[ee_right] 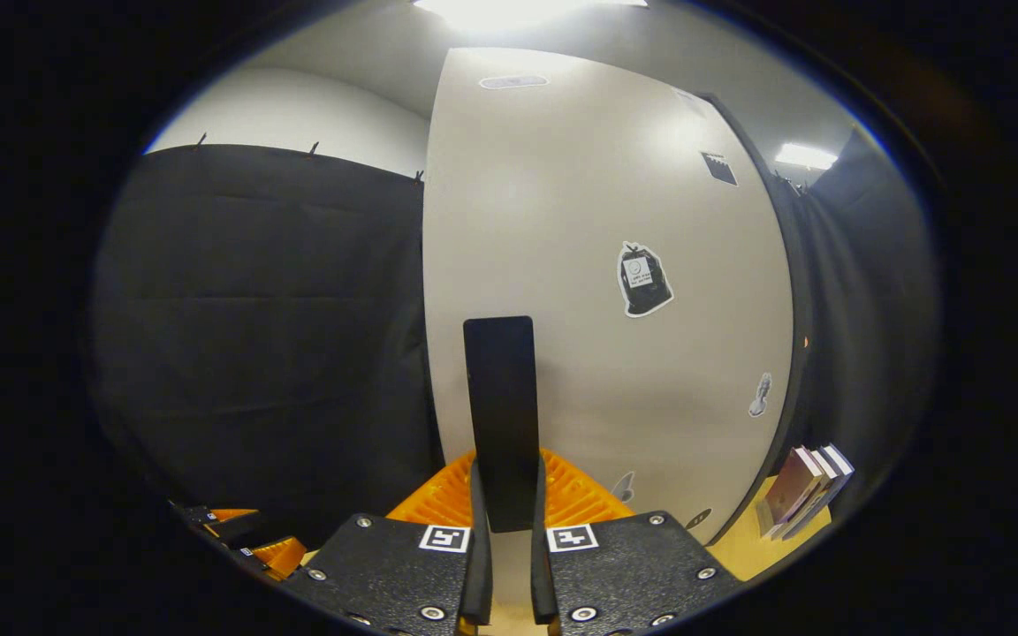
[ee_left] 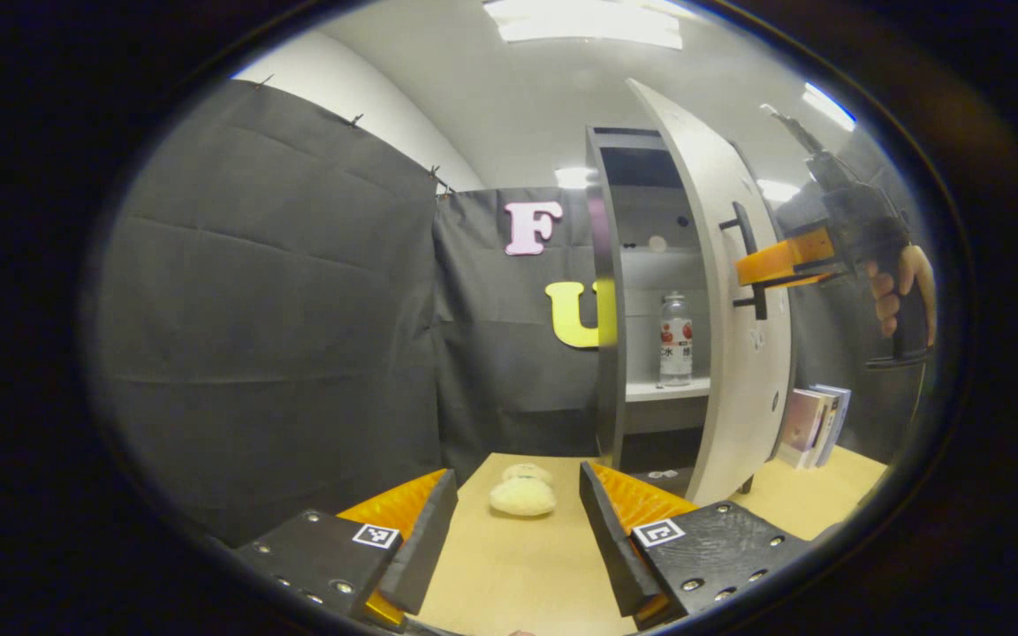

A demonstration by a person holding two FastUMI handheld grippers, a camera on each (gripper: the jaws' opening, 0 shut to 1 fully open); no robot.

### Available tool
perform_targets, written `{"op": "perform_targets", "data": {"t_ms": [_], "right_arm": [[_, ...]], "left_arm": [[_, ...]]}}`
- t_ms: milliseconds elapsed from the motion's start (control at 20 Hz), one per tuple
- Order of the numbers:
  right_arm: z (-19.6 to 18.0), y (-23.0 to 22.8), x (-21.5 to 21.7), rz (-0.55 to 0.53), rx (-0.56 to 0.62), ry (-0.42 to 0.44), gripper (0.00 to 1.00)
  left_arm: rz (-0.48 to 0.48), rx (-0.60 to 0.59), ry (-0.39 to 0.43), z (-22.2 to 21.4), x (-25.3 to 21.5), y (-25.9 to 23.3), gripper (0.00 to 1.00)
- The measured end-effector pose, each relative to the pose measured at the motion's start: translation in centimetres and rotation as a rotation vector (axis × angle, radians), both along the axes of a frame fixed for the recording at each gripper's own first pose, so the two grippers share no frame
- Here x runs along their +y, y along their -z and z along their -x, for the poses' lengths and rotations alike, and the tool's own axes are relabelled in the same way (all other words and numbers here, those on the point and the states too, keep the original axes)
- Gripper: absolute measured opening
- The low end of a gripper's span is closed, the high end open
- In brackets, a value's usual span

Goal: Open the cabinet door with the right hand, grasp the bottle in the cabinet with the left hand and place it on the coaster, then close the cabinet door with the right hand.

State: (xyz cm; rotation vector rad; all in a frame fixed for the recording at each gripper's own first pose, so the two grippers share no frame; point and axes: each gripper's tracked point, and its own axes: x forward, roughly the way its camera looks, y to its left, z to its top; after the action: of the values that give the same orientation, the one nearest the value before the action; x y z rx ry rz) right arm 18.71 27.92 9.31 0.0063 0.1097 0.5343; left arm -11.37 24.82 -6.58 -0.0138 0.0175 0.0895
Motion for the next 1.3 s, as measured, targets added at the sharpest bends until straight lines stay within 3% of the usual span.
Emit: {"op": "perform_targets", "data": {"t_ms": [100,300,350,450,500,650,700,1300], "right_arm": [[0.9,-0.2,-1.0,0.007,0.000,-0.003,0.18],[2.0,-0.2,-3.0,0.006,0.003,0.000,0.18],[2.3,-0.3,-3.6,-0.001,0.001,0.002,0.18],[3.0,-0.4,-4.8,-0.005,0.003,0.008,0.18],[3.3,-0.4,-5.5,-0.002,0.000,0.012,0.18],[4.2,-0.7,-7.1,0.003,-0.009,0.023,0.17],[4.5,-0.7,-7.6,0.001,-0.008,0.026,0.17],[7.0,-1.3,-18.2,-0.010,-0.018,0.141,0.12]], "left_arm": [[0.002,0.002,0.015,-0.2,0.1,-0.3,0.86],[-0.007,-0.010,0.053,0.0,-1.3,-1.8,0.80],[-0.010,-0.011,0.065,-0.1,-2.0,-2.1,0.86],[-0.012,-0.010,0.088,-1.5,-3.8,-1.4,0.86],[-0.011,-0.009,0.100,-2.0,-4.8,-1.2,0.80],[-0.010,-0.008,0.136,-2.8,-7.5,-1.1,0.80],[-0.010,-0.010,0.150,-2.8,-8.3,-1.2,0.86],[0.001,-0.013,0.284,-3.5,-19.1,-2.4,0.86]]}}
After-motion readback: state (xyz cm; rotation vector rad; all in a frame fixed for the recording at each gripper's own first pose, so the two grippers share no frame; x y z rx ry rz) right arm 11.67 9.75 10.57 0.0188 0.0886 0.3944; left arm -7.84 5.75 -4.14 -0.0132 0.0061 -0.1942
